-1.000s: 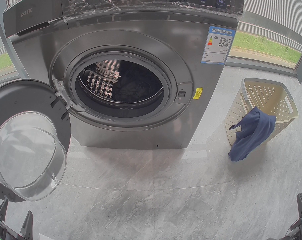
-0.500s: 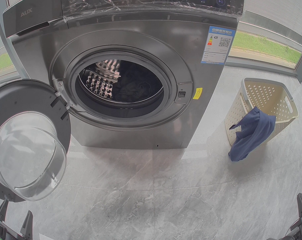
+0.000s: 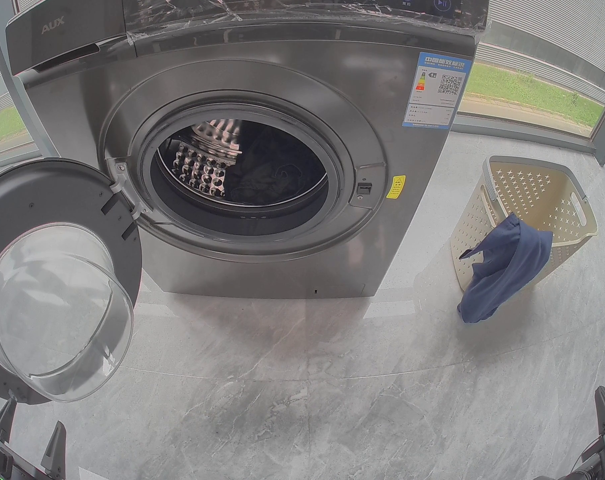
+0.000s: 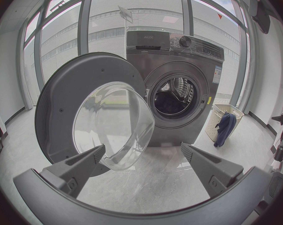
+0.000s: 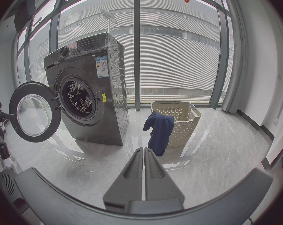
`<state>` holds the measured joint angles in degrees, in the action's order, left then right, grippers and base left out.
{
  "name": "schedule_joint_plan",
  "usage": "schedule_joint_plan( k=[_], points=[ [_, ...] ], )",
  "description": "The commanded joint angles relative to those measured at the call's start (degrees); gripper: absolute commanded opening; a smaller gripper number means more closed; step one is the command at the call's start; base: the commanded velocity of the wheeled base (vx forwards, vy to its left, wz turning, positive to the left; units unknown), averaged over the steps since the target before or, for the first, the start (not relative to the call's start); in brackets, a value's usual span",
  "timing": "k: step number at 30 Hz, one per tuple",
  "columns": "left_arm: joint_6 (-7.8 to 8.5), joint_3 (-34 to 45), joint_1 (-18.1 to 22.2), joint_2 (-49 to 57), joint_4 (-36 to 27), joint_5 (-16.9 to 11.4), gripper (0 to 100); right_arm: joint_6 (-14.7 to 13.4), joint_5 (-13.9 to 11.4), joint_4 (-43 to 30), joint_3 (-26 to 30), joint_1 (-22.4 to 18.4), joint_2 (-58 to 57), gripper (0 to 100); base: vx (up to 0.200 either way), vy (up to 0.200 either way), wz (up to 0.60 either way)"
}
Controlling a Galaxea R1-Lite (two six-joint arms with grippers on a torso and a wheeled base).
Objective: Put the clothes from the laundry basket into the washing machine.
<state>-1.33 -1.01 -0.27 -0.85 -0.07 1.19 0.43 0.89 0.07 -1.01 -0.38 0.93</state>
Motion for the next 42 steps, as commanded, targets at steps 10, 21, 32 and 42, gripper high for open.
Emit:
schedule_joint_plan(
  k=[10,21,32,42],
  points=[
    [-0.17,1.0,0.0,0.9,0.1,-0.1,100,-0.1,0.0,0.0,1.0,0.0,-0.8,0,0.0,0.0,0.0],
    [-0.08,1.0,0.1,0.9,0.0,0.0,100,0.0,0.0,0.0,1.0,-0.1,-0.8,0,0.0,-0.036,0.0],
    [0.1,1.0,0.1,0.9,0.0,-0.1,100,0.4,-0.1,0.0,1.0,-0.1,-0.8,0,0.0,-0.182,0.0],
    [-0.08,1.0,0.1,0.9,0.0,-0.1,100,2.7,-1.5,0.1,1.0,-0.1,-0.8,0,0.0,0.0,0.0]
  ],
)
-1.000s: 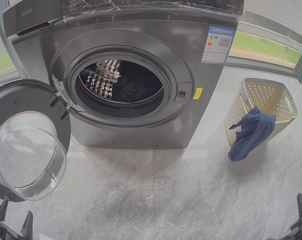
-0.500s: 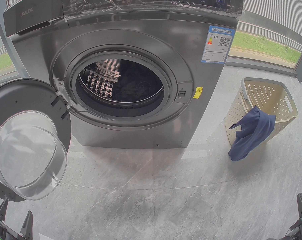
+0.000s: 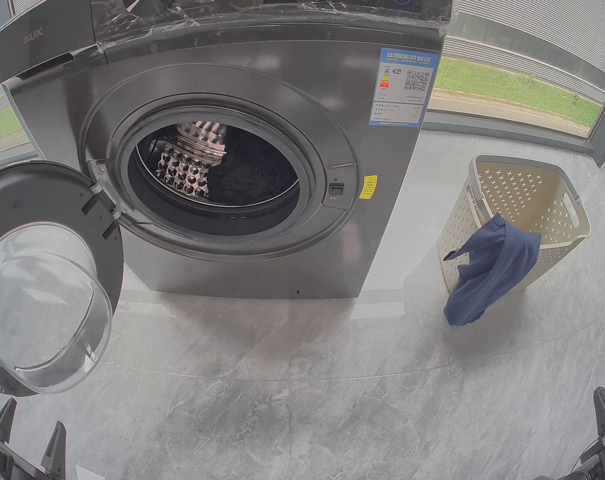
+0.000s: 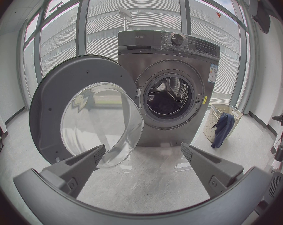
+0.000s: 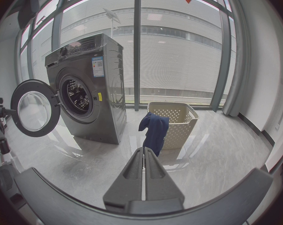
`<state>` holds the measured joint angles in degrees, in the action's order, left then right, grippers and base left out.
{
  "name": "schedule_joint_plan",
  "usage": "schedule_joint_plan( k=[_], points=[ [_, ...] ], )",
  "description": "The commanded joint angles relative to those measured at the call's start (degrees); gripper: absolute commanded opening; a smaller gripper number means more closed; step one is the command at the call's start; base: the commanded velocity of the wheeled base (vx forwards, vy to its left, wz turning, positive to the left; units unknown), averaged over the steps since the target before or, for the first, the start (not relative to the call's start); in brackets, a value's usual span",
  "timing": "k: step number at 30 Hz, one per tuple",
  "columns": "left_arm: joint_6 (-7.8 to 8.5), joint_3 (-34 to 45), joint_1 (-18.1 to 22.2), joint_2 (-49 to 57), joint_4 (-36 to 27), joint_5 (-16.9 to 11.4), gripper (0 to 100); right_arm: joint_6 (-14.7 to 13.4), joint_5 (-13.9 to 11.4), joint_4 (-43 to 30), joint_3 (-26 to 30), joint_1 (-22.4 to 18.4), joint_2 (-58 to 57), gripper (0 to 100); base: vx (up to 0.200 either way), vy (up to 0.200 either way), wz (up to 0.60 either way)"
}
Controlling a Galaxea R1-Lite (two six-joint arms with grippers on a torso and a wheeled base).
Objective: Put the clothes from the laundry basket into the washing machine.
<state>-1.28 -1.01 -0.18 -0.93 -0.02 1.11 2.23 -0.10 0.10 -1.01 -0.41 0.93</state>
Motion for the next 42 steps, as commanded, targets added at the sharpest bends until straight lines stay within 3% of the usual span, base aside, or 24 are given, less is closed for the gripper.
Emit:
schedule_joint_plan(
  k=[1,9,16,42],
  points=[
    [-0.13,1.0,0.0,0.9,-0.1,0.0,100,1.0,-0.7,0.2,1.0,-0.1,-0.8,0,0.0,0.0,0.0],
    [0.31,1.0,0.0,0.9,-0.1,0.0,100,0.7,-1.0,0.1,1.0,0.0,-0.8,0,0.0,0.0,0.0],
    [0.23,1.0,0.0,0.9,-0.1,0.0,100,-1.3,-0.7,0.0,1.0,0.1,-0.8,0,0.0,0.0,0.0],
    [0.23,1.0,0.0,0.9,-0.1,0.0,100,-1.4,-0.7,0.0,1.0,0.0,-0.9,0,0.0,0.0,0.0]
  ],
)
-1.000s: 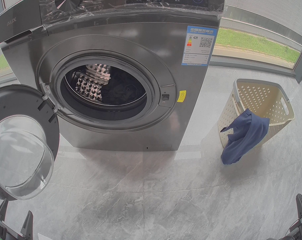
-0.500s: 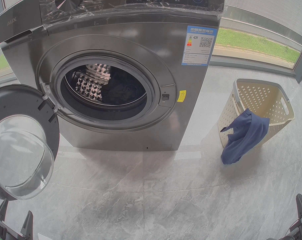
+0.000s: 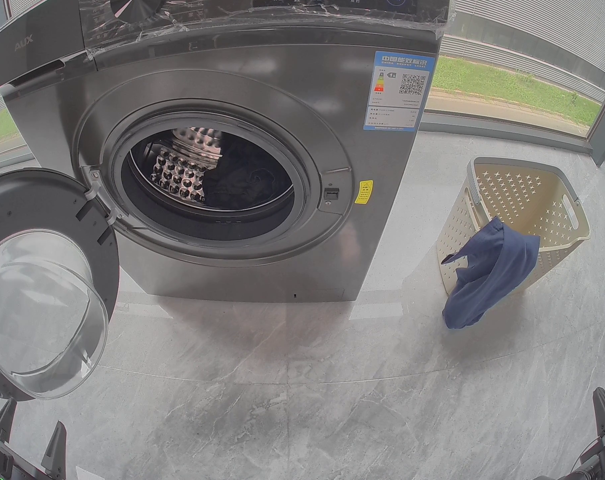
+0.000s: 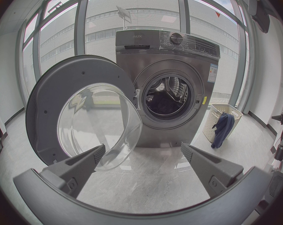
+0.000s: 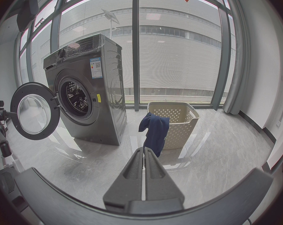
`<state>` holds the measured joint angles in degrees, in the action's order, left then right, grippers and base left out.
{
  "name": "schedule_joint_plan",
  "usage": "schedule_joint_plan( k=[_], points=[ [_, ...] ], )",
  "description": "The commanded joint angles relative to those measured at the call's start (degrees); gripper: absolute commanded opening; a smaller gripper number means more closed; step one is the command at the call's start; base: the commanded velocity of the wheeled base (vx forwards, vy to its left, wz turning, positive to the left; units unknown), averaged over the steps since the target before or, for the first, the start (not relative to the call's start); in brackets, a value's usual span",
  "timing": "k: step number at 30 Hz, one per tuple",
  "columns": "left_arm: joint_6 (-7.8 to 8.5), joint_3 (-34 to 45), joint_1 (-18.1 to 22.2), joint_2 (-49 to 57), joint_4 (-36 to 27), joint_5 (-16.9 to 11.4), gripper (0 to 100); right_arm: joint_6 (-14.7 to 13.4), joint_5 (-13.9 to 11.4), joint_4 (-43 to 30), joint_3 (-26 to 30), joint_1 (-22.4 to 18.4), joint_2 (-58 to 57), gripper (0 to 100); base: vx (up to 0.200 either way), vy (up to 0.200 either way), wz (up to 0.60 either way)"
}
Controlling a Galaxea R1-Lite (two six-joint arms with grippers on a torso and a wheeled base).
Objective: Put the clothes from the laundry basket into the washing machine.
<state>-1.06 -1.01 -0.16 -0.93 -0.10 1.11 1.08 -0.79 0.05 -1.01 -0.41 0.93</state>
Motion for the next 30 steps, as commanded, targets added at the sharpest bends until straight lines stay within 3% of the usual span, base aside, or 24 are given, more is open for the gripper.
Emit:
schedule_joint_plan(
  k=[1,22,30],
  points=[
    [0.01,1.0,0.0,0.9,0.0,0.0,100,0.1,-0.1,0.0,1.0,0.2,-0.9,0,0.0,0.0,0.0],
    [0.01,1.0,0.0,0.9,-0.1,0.1,100,0.0,0.0,0.0,1.0,0.1,-0.9,0,0.0,0.0,0.0],
    [0.01,1.0,0.0,0.9,0.0,0.0,100,0.0,0.0,0.0,1.0,0.1,-0.9,0,0.0,-0.2,0.0]
  ],
)
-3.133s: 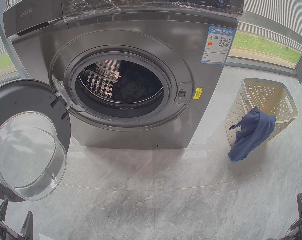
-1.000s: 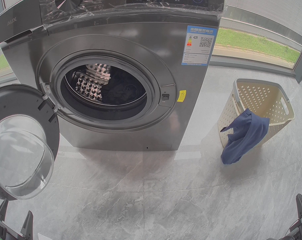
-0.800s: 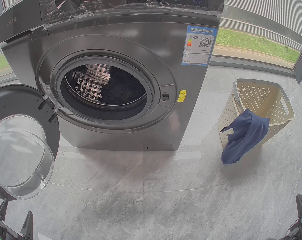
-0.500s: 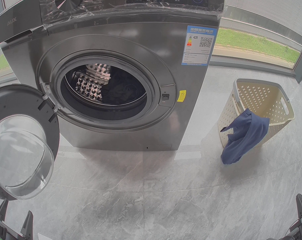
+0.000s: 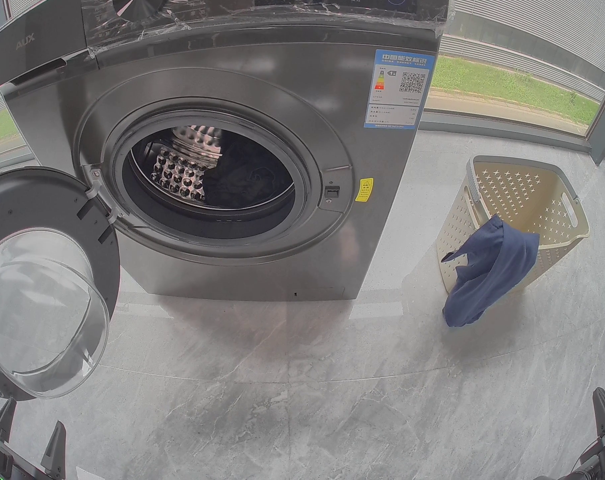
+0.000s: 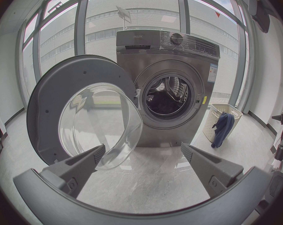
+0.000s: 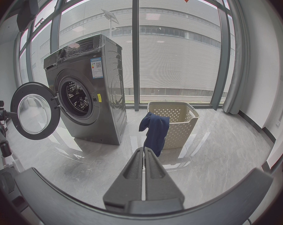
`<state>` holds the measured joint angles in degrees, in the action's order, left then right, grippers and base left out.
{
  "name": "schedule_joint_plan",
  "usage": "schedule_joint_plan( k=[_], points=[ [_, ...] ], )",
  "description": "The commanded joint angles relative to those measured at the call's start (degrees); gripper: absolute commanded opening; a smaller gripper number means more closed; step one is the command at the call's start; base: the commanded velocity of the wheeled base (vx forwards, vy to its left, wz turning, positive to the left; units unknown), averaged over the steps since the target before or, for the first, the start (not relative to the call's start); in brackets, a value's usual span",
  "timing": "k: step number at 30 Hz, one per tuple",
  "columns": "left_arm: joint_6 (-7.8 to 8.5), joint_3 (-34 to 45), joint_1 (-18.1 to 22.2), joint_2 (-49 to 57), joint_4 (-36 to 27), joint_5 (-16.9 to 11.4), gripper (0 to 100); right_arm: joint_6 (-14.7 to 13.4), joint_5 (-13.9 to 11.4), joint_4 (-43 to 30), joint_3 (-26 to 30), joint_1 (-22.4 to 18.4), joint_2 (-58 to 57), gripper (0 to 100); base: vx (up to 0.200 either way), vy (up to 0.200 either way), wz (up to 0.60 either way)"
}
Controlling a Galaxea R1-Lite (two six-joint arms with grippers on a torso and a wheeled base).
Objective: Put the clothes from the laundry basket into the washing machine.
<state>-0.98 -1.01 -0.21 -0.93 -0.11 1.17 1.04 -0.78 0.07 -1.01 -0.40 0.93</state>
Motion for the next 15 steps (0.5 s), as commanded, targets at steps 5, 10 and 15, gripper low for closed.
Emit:
schedule_joint_plan(
  k=[5,10,15],
  points=[
    [-0.08,1.0,0.0,0.9,0.0,0.0,100,0.0,0.0,0.0,1.0,0.1,-0.9,0,0.0,-0.2,0.0],
    [-0.52,1.0,0.0,0.9,0.0,-0.1,100,0.0,0.0,0.0,1.0,0.1,-0.9,0,0.0,-0.08,0.0],
    [-0.69,1.0,-0.1,0.9,0.0,0.0,100,0.0,0.0,0.0,1.0,0.1,-0.9,0,0.0,0.0,0.0]
  ],
)
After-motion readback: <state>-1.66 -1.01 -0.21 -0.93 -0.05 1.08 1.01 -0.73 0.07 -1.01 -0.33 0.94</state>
